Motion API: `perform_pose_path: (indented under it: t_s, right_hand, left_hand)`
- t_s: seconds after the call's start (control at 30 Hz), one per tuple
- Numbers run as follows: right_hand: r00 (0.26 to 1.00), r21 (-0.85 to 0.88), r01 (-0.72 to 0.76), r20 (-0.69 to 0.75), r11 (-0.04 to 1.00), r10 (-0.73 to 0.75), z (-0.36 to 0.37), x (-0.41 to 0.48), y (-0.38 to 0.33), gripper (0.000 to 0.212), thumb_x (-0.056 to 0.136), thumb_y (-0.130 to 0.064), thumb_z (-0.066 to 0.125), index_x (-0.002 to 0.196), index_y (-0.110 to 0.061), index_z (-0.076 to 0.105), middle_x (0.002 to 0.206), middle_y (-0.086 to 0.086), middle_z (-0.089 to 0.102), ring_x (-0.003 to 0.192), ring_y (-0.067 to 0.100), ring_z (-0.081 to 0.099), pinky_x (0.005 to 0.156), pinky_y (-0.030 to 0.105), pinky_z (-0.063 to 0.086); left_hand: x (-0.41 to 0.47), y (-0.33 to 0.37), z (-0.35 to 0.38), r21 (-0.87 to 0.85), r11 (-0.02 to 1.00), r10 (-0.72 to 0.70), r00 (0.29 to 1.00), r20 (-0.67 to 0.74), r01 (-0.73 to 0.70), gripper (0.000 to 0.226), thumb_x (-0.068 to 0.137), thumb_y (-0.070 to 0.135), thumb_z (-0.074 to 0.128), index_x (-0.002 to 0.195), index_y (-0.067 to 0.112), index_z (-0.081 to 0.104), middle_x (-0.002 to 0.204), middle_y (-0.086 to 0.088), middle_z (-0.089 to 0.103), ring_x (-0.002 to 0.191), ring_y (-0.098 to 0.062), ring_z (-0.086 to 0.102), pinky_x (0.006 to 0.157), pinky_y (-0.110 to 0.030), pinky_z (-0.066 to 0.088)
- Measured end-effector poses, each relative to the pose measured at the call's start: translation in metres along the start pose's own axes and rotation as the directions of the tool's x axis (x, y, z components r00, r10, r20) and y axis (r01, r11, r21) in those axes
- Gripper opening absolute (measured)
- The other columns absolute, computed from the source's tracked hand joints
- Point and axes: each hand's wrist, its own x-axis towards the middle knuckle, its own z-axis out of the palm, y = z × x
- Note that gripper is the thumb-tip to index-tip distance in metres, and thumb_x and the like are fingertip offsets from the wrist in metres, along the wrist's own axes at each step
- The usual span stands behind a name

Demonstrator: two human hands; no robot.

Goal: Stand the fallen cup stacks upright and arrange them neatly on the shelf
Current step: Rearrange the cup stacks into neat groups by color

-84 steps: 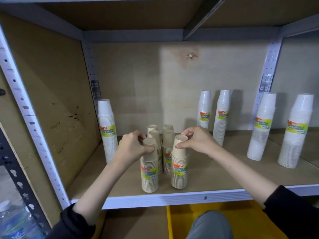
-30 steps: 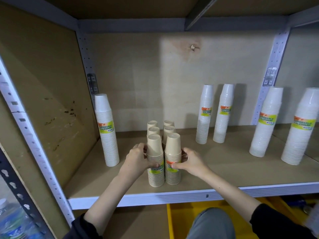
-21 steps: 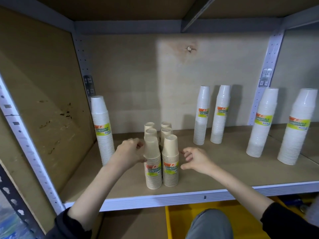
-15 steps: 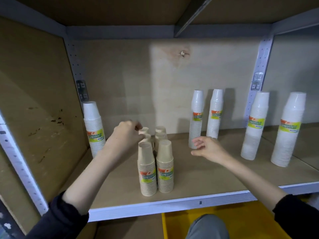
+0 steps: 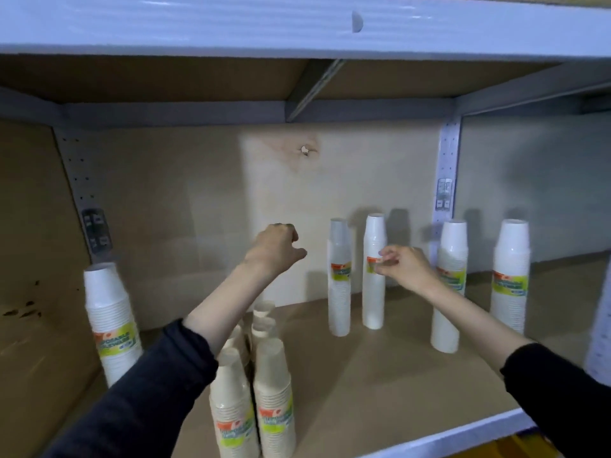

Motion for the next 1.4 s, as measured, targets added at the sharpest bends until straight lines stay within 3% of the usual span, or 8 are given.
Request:
perform_pose_path:
  t_s: [0.37, 0.47, 0.53, 0.7, 0.8, 0.93, 1.13, 1.4]
  right_hand:
    - [0.971, 0.07, -0.128, -0.196, 0.989, 0.139, -0.002, 0.081, 0.019, 0.056, 0.077, -0.022, 0.071, 0.124, 0.001, 0.051, 0.131, 0.017, 0.055, 0.121, 0.029, 0.05, 0.099, 0.031, 0.038]
    - [0.969, 0.113, -0.158, -0.173, 0.981, 0.176, 0.002, 0.098, 0.021, 0.06, 0.076, -0.027, 0.073, 0.125, -0.001, 0.05, 0.132, 0.014, 0.053, 0.123, 0.028, 0.048, 0.099, 0.031, 0.038]
    - [0.967, 0.139, -0.172, -0.164, 0.975, 0.194, 0.005, 0.107, 0.021, 0.06, 0.074, -0.027, 0.075, 0.122, 0.0, 0.051, 0.13, 0.015, 0.054, 0.121, 0.028, 0.049, 0.098, 0.032, 0.04]
    - [0.968, 0.219, -0.184, -0.131, 0.958, 0.216, 0.014, 0.121, 0.028, 0.053, 0.07, -0.027, 0.077, 0.113, -0.003, 0.057, 0.119, 0.014, 0.062, 0.108, 0.028, 0.058, 0.081, 0.029, 0.043]
    - [0.971, 0.241, -0.181, -0.11, 0.953, 0.212, 0.022, 0.123, 0.032, 0.045, 0.07, -0.026, 0.076, 0.107, -0.004, 0.06, 0.114, 0.014, 0.065, 0.101, 0.027, 0.06, 0.072, 0.025, 0.039]
    - [0.973, 0.244, -0.163, -0.121, 0.956, 0.197, 0.026, 0.12, 0.031, 0.039, 0.069, -0.025, 0.077, 0.098, -0.003, 0.063, 0.104, 0.012, 0.067, 0.085, 0.023, 0.058, 0.068, 0.025, 0.038]
    - [0.985, 0.204, -0.095, -0.119, 0.974, 0.121, 0.018, 0.104, 0.017, 0.03, 0.065, -0.028, 0.079, 0.084, -0.011, 0.064, 0.086, 0.002, 0.061, 0.078, 0.016, 0.054, 0.053, 0.021, 0.036]
    - [0.999, 0.259, -0.033, -0.001, 0.965, 0.035, 0.01, 0.064, -0.014, 0.03, 0.062, -0.026, 0.081, 0.08, -0.009, 0.064, 0.084, 0.002, 0.064, 0.079, 0.017, 0.059, 0.061, 0.022, 0.044]
  left_hand:
    - [0.078, 0.035, 0.055, -0.26, 0.961, -0.1, 0.995, -0.011, 0.094, 0.054, 0.083, 0.031, 0.066, 0.124, 0.002, 0.049, 0.127, -0.013, 0.052, 0.113, -0.031, 0.054, 0.089, -0.034, 0.043]
    - [0.092, 0.036, 0.063, -0.336, 0.931, -0.138, 0.99, 0.03, 0.14, 0.028, 0.08, 0.033, 0.07, 0.087, 0.013, 0.05, 0.106, -0.012, 0.05, 0.094, -0.026, 0.051, 0.077, -0.031, 0.04]
    - [0.098, 0.037, 0.068, -0.35, 0.923, -0.143, 0.987, 0.077, 0.16, 0.039, 0.078, 0.034, 0.072, 0.068, 0.019, 0.037, 0.098, -0.008, 0.047, 0.087, -0.023, 0.046, 0.072, -0.028, 0.038]
    - [0.107, 0.037, 0.081, -0.397, 0.905, -0.123, 0.987, 0.102, 0.153, 0.053, 0.077, 0.029, 0.073, 0.113, -0.004, 0.054, 0.107, -0.013, 0.057, 0.096, -0.025, 0.053, 0.074, -0.026, 0.04]
    - [0.111, 0.037, 0.089, -0.415, 0.899, -0.121, 0.99, 0.071, 0.14, 0.044, 0.078, 0.024, 0.072, 0.109, -0.001, 0.055, 0.111, -0.015, 0.06, 0.102, -0.029, 0.057, 0.074, -0.026, 0.04]
    - [0.109, 0.036, 0.088, -0.403, 0.906, -0.116, 0.992, 0.05, 0.127, 0.029, 0.077, 0.023, 0.073, 0.09, 0.009, 0.05, 0.093, -0.006, 0.053, 0.085, -0.023, 0.051, 0.07, -0.027, 0.04]
    - [0.093, 0.025, 0.07, -0.365, 0.924, -0.107, 0.993, 0.042, 0.115, 0.042, 0.073, 0.027, 0.075, 0.103, 0.002, 0.06, 0.094, -0.006, 0.058, 0.088, -0.026, 0.058, 0.071, -0.028, 0.044]
    - [0.057, 0.009, 0.041, -0.377, 0.924, -0.052, 0.998, 0.026, 0.058, 0.03, 0.07, 0.027, 0.076, 0.091, 0.009, 0.064, 0.09, -0.003, 0.061, 0.081, -0.018, 0.054, 0.055, -0.015, 0.038]
